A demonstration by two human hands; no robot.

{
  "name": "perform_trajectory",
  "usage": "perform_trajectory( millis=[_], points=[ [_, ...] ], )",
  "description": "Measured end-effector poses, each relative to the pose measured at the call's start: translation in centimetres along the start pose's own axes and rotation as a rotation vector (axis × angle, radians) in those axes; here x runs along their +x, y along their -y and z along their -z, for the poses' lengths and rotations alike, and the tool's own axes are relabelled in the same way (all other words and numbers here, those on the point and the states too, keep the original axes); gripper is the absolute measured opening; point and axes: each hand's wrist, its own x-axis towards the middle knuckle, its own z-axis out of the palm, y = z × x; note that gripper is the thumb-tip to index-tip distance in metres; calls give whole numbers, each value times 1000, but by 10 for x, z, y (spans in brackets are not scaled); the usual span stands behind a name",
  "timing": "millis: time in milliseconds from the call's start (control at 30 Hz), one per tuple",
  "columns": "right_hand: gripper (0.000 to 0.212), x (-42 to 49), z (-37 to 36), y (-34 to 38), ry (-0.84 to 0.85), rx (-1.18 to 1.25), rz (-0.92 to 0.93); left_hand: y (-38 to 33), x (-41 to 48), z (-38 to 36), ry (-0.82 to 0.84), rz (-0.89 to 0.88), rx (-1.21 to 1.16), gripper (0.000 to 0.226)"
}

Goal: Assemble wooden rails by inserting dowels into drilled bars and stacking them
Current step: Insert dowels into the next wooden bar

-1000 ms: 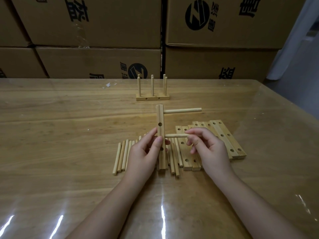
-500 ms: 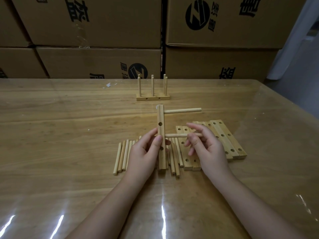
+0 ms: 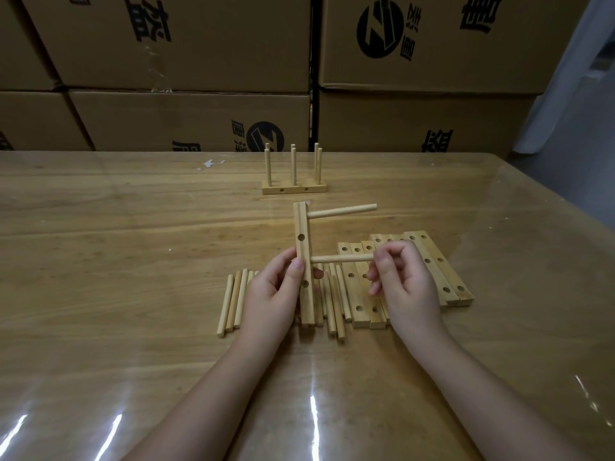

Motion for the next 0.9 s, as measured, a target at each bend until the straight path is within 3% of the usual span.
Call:
perform_trajectory(
  millis=[400,900],
  points=[
    [22,0,2,-3,16,39,-97,4,0,3,36,-56,-15,23],
    [23,-2,3,-1,51,-46,-114,-1,-2,4,20,-54,13,24]
  ],
)
